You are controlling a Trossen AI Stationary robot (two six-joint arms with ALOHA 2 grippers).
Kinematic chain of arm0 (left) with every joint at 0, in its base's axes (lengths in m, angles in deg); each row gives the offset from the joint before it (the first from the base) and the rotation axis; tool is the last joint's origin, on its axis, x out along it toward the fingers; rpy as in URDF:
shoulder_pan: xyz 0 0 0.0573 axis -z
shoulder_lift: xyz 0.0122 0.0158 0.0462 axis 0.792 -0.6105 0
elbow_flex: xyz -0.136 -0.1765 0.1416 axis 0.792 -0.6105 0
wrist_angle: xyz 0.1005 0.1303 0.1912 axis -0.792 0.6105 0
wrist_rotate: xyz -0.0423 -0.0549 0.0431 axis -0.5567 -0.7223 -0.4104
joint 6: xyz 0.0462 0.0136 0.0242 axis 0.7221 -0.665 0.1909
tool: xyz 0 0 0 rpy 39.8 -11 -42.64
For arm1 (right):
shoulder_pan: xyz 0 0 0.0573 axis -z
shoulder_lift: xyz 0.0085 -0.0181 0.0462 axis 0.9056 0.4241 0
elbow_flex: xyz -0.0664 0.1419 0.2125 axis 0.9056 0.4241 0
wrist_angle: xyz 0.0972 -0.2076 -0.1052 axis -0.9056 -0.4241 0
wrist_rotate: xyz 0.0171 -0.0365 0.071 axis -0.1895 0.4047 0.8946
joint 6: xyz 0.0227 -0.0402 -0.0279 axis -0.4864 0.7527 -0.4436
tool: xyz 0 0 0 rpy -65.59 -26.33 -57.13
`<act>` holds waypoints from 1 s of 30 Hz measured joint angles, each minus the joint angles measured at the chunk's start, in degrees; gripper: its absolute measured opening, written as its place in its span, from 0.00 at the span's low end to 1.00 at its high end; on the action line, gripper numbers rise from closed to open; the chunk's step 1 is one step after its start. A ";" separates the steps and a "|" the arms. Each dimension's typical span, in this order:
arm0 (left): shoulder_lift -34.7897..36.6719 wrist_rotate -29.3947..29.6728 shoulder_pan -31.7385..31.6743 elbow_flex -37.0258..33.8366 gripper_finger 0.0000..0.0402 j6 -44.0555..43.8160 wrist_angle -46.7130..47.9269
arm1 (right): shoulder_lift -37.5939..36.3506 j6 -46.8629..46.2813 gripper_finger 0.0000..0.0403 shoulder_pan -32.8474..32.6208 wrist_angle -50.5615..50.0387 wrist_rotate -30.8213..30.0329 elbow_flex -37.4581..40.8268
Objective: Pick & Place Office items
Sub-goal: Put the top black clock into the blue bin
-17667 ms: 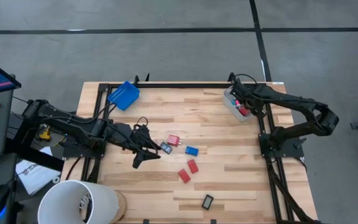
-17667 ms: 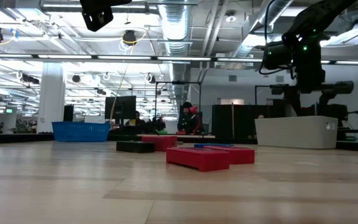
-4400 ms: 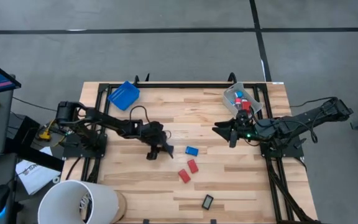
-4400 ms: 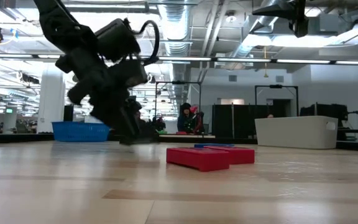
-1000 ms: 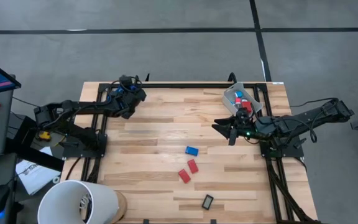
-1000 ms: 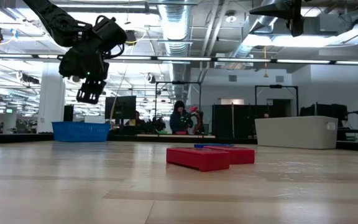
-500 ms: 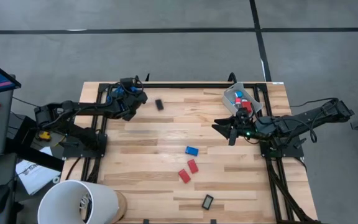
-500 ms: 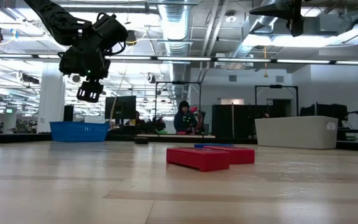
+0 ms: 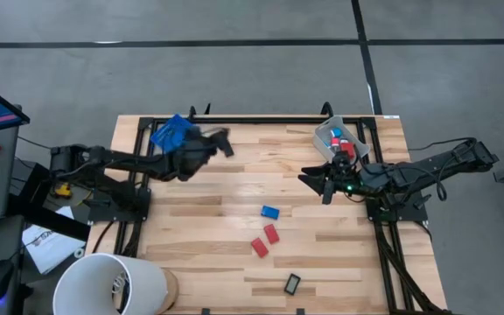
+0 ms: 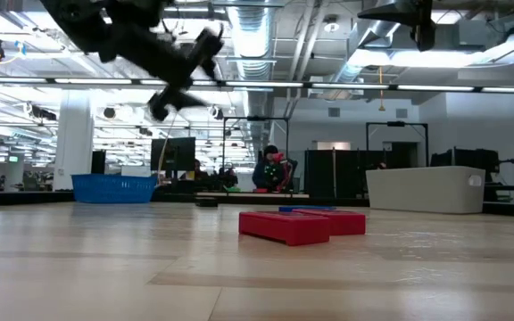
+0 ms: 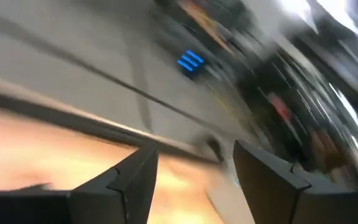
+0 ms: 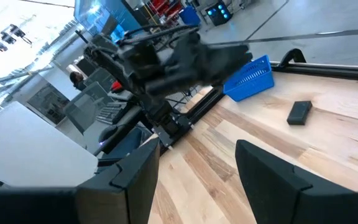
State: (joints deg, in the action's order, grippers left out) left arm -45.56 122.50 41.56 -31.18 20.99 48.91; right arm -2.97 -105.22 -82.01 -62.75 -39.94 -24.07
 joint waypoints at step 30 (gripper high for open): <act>-25.42 -34.83 -19.44 54.07 0.69 11.54 80.68 | 0.02 0.04 0.51 -2.05 1.11 0.09 0.00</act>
State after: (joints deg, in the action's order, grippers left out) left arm -70.98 87.67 22.12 22.90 32.53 129.59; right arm -2.95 -105.18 -84.07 -61.64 -39.85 -24.07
